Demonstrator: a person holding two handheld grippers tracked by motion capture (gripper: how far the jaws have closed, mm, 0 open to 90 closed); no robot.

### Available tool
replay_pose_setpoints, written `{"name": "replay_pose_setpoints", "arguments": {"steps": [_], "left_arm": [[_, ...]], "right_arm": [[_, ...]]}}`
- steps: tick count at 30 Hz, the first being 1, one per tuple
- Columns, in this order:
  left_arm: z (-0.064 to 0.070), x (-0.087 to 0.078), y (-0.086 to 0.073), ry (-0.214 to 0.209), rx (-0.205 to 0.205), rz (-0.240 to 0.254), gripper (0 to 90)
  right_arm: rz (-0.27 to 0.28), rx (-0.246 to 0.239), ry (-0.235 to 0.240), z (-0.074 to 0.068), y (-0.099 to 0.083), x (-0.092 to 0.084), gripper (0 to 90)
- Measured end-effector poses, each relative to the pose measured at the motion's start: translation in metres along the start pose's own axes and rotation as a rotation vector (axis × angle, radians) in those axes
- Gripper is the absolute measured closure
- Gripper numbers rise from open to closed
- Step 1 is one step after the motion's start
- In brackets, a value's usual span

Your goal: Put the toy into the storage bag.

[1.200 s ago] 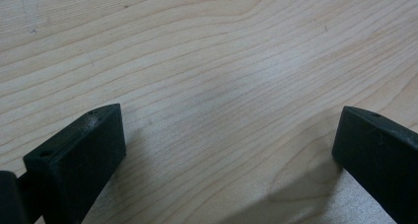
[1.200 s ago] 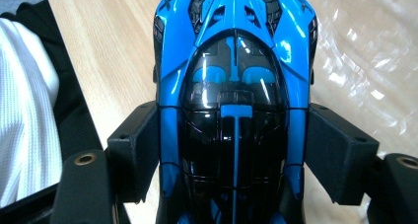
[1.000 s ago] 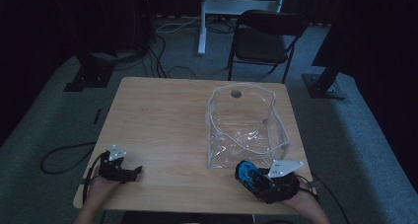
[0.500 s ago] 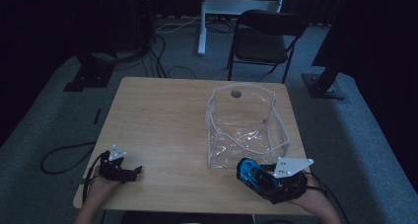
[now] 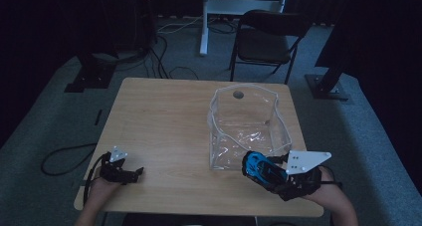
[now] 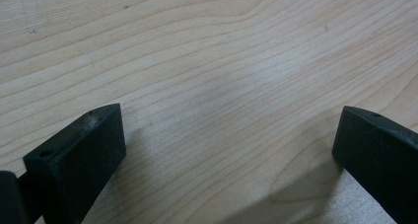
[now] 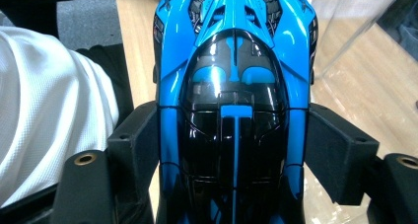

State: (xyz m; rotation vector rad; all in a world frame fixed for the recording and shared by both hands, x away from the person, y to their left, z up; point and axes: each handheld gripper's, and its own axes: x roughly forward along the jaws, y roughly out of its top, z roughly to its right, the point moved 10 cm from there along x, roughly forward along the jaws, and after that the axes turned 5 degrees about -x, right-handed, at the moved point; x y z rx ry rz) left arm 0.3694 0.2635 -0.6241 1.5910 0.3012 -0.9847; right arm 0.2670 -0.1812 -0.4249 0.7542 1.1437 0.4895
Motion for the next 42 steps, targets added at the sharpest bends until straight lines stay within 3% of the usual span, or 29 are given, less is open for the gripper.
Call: {"name": "replay_pose_setpoints", "arguments": {"steps": [2,7,8,12,15,24,34,42], "left_arm": [[0.000,0.000,0.000,0.000,0.000,0.000,0.3],[0.000,0.000,0.000,0.001,0.000,0.000,0.3],[0.000,0.000,0.000,0.000,-0.001,0.000,0.3],[0.000,0.000,0.000,0.000,-0.001,0.000,0.2],[0.000,0.000,0.000,0.000,-0.001,0.000,0.3],[0.000,0.000,0.000,0.000,-0.003,0.001,0.3],[0.000,0.000,0.000,-0.001,0.001,0.000,0.3],[0.000,0.000,0.000,-0.002,0.002,0.000,0.2]], "right_arm": [[0.002,-0.017,-0.033,0.010,0.010,-0.010,27.5],[0.008,-0.043,-0.046,0.020,0.022,-0.020,27.5],[0.008,-0.050,-0.067,0.028,0.029,-0.025,27.5],[0.003,-0.058,-0.087,0.039,0.035,-0.029,27.5],[-0.017,-0.067,-0.124,0.056,0.041,-0.031,27.5],[-0.041,-0.071,-0.131,0.083,0.054,-0.030,27.5],[-0.084,-0.076,-0.093,0.109,0.063,-0.010,27.5],[-0.166,-0.071,-0.059,0.124,0.052,0.019,27.5]]}}
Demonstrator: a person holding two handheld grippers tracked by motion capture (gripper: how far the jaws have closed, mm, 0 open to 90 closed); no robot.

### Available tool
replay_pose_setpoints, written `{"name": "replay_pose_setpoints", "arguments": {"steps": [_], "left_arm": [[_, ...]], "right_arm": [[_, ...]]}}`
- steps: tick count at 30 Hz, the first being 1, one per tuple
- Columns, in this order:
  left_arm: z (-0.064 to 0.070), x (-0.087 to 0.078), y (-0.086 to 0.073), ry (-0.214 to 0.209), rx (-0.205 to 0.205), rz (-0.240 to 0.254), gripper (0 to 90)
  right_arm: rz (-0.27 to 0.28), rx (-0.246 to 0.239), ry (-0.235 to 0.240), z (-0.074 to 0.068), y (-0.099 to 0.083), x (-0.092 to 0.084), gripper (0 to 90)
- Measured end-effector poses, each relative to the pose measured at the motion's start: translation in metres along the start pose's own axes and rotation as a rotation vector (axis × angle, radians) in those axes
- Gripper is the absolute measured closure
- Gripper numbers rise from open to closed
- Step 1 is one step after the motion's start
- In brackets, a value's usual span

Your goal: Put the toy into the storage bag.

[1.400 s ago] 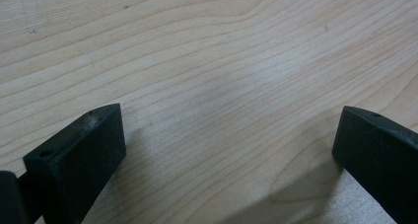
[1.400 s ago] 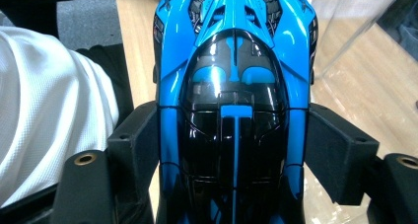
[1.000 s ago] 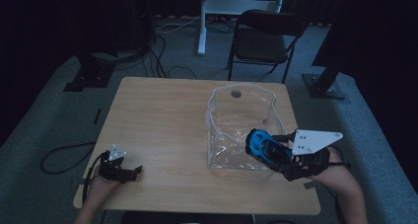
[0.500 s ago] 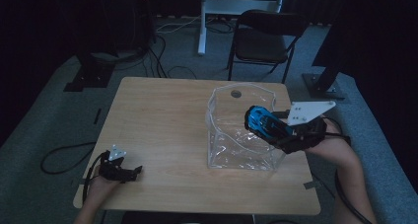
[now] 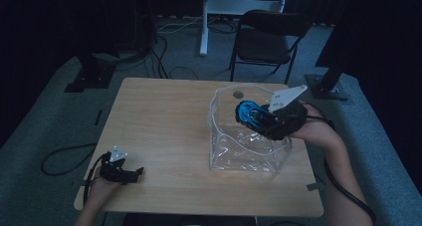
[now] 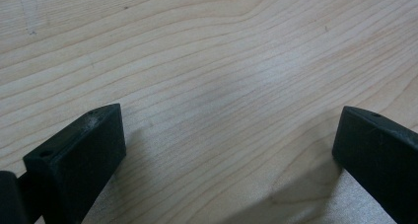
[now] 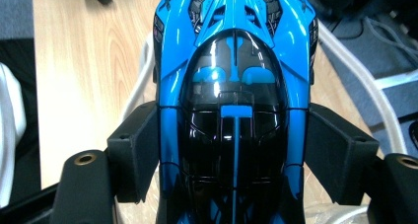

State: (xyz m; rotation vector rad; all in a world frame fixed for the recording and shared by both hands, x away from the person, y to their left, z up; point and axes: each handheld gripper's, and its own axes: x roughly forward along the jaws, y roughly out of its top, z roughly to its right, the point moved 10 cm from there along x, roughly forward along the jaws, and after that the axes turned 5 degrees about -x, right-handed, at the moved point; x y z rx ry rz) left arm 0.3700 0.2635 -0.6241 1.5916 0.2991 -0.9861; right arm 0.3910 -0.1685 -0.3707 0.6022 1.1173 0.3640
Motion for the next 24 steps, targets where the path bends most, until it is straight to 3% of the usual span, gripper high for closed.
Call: {"name": "replay_pose_setpoints", "arguments": {"steps": [13,24], "left_arm": [[0.000,0.000,0.000,0.000,0.000,0.000,0.2],[0.000,0.000,0.000,0.000,0.000,0.000,0.3]], "right_arm": [[-0.088,0.018,0.038,0.007,-0.018,0.031,27.5],[-0.208,0.005,0.067,0.008,-0.032,0.057,27.5]]}}
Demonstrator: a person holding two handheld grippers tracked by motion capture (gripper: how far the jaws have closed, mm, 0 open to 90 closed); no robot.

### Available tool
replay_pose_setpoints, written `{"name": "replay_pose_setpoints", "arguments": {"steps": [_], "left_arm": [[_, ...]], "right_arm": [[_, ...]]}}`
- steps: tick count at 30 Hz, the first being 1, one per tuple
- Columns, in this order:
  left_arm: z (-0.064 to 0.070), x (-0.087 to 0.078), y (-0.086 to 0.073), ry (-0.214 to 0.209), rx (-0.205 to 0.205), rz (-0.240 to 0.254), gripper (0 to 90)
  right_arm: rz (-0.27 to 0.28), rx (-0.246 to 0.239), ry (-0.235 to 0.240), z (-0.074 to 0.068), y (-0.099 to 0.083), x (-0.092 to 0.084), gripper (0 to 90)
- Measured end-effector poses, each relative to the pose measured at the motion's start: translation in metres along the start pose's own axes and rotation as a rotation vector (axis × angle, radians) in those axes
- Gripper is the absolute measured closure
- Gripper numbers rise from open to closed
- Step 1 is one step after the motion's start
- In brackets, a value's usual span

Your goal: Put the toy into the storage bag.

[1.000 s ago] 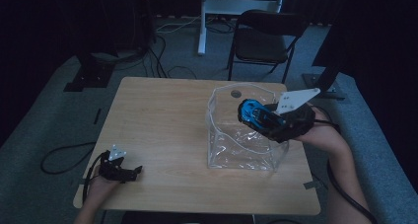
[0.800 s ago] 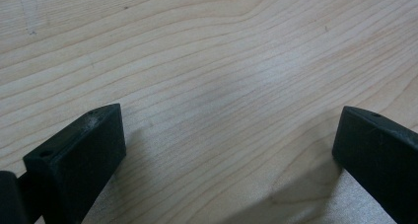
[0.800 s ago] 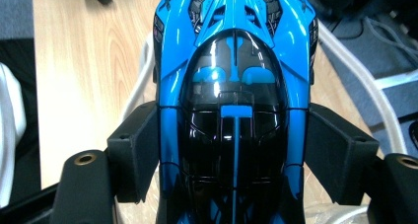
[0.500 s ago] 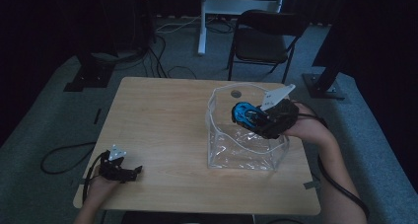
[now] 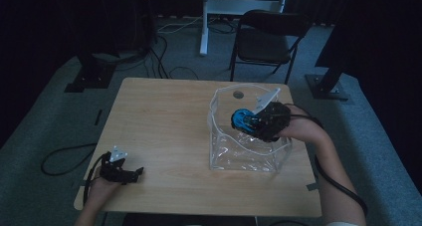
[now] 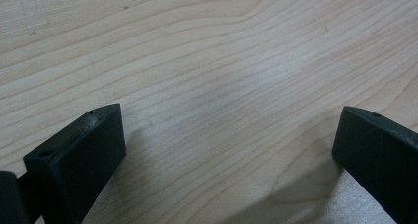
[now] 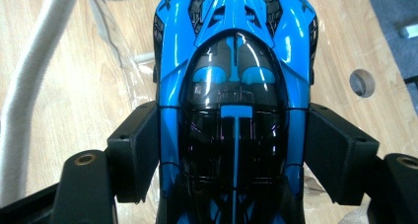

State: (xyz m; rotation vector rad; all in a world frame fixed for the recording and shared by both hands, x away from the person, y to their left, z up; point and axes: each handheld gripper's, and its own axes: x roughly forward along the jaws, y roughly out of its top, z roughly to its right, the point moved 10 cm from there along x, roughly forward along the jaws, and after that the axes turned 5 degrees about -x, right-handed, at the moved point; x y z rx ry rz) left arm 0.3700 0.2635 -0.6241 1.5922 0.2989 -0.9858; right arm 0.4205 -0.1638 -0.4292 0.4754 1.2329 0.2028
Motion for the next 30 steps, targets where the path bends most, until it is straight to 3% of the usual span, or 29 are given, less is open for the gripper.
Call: {"name": "replay_pose_setpoints", "arguments": {"steps": [19,30], "left_arm": [[0.000,0.000,0.000,0.000,-0.001,0.000,0.3],[0.000,0.000,0.000,0.000,0.000,0.000,0.2]], "right_arm": [[-0.173,-0.047,0.042,-0.005,-0.001,0.039,27.6],[-0.257,-0.071,0.047,-0.007,-0.002,0.050,27.6]]}}
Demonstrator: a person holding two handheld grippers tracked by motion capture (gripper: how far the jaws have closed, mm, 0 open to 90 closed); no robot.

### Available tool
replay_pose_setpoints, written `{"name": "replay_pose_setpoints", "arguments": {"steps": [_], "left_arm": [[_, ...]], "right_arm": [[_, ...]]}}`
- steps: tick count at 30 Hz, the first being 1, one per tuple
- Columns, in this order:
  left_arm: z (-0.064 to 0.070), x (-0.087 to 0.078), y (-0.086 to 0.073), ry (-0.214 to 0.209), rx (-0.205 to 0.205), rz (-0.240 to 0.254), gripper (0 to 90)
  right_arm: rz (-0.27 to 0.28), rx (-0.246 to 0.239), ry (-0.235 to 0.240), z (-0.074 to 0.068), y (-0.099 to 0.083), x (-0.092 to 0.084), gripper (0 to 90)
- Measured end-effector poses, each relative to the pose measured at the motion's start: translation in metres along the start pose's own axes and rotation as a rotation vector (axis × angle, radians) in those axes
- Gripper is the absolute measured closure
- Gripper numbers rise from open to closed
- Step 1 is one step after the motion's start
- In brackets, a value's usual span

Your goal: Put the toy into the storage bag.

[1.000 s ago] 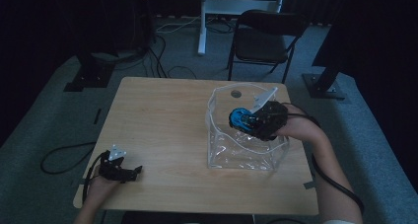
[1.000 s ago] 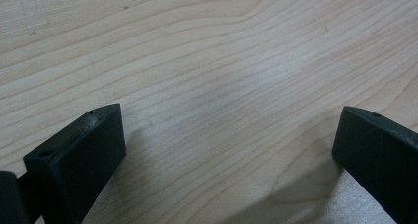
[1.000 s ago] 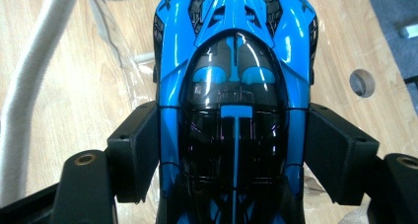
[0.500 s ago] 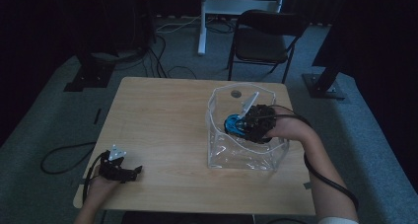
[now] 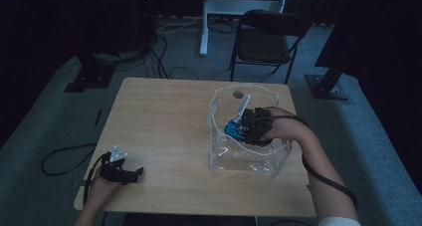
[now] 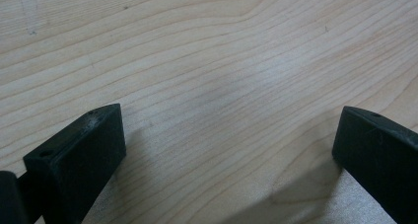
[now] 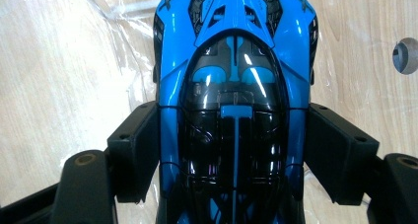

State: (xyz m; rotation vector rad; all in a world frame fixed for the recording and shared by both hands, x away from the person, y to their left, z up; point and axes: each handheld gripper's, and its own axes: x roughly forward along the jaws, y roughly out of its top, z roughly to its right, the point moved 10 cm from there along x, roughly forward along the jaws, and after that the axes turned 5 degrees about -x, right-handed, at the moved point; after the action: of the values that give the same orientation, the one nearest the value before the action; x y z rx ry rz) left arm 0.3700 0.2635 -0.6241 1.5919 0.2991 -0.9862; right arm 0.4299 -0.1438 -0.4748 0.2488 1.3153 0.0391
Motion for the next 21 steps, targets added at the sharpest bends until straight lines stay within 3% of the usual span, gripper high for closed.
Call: {"name": "replay_pose_setpoints", "arguments": {"steps": [6,21], "left_arm": [[0.000,0.000,0.000,0.000,0.001,-0.001,0.3],[0.000,0.000,0.000,-0.001,0.003,-0.001,0.3]], "right_arm": [[-0.065,-0.022,0.004,-0.001,0.003,0.010,27.5],[-0.115,-0.059,0.057,-0.008,0.012,0.031,27.6]]}}
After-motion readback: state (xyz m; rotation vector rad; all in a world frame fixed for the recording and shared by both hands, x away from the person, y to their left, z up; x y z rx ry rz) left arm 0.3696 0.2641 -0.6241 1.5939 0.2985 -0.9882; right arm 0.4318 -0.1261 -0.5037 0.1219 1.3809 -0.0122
